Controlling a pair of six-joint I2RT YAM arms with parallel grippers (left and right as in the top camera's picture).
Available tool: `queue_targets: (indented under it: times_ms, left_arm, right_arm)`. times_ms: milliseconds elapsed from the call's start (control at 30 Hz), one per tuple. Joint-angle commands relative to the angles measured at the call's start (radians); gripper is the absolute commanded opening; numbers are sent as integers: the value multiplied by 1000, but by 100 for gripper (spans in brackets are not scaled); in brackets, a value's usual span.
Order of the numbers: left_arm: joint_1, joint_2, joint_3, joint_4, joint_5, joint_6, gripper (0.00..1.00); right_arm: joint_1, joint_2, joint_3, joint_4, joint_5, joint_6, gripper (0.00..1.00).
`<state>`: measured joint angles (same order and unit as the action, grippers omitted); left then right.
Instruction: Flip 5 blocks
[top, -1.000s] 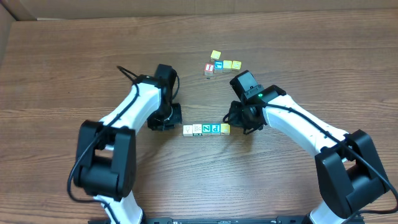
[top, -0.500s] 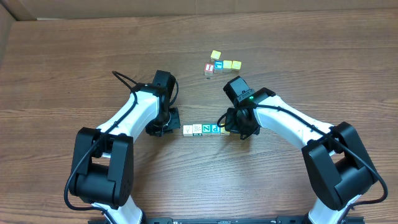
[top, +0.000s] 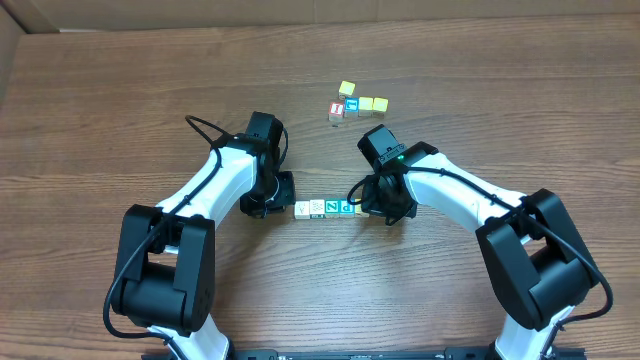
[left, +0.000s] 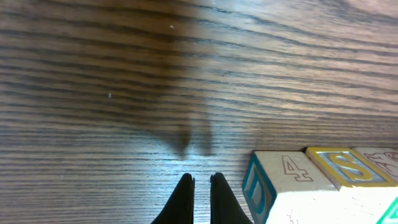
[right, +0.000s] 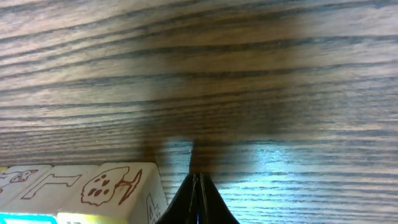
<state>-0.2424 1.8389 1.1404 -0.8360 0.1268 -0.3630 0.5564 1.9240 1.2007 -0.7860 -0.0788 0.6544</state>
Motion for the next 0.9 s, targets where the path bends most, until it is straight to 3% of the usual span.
queue_targets:
  times_ms: [0, 867]
  left_arm:
    - [-7, -14, -5, 5, 31, 27, 4]
    - [-54, -13, -8, 26, -3, 26, 4]
  right_arm:
    - [1, 5, 16, 9, -26, 0, 4]
    - [1, 5, 16, 21, -31, -1, 4]
